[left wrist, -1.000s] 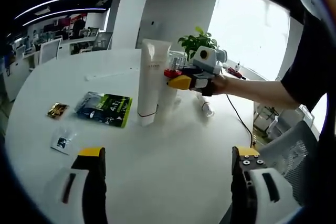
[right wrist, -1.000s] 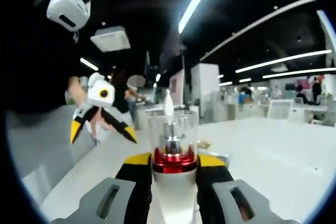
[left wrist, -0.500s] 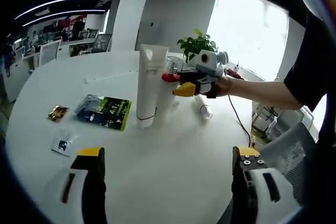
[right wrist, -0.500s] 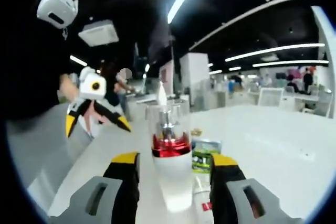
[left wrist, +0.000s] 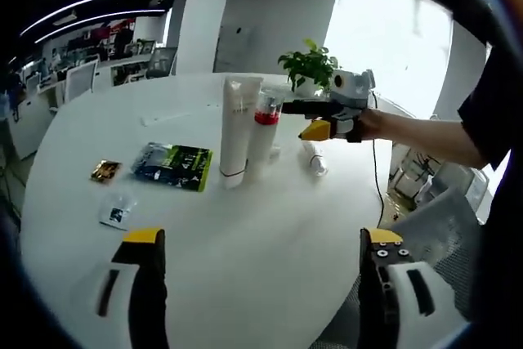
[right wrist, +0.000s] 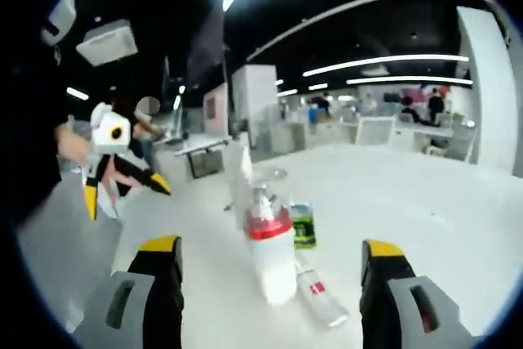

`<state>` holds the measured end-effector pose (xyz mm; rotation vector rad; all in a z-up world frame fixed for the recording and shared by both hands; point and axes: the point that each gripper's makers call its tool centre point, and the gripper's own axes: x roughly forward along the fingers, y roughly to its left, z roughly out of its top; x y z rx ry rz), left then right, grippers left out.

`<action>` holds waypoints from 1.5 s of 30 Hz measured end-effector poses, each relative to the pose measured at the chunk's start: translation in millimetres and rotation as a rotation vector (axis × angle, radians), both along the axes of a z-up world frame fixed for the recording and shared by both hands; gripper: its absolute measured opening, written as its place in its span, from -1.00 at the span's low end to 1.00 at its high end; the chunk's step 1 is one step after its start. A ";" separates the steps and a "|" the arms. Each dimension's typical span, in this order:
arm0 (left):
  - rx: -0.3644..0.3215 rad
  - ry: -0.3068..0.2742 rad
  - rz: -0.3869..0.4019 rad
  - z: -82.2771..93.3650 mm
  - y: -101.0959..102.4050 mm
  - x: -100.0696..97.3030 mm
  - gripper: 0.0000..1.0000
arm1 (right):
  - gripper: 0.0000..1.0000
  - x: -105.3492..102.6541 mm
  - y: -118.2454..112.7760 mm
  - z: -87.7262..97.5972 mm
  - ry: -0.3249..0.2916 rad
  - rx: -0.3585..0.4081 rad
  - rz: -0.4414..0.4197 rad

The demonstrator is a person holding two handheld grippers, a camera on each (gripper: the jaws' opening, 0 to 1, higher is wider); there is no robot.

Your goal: Arrange the skincare products in the storage area until every visible bottle or jar stands upright without overlapping.

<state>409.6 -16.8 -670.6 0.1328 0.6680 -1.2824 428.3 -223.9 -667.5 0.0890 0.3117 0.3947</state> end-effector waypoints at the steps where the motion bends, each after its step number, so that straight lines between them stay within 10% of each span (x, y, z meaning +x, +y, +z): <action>1: -0.003 0.007 0.010 1.0 2.7 -0.7 0.83 | 0.83 -4.4 0.9 -2.4 0.015 -0.011 -0.018; 16: 0.038 -0.033 0.057 -7.2 51.9 -27.0 0.87 | 0.99 -63.2 39.3 14.5 0.058 0.032 -0.223; 25: -0.004 -0.046 0.131 -9.8 72.3 -34.1 0.80 | 0.99 -100.5 37.9 19.5 0.044 -0.085 -0.537; 45: -0.004 -0.067 0.088 -13.0 67.1 -37.8 0.76 | 0.97 -122.6 48.7 23.8 0.068 -0.279 -0.518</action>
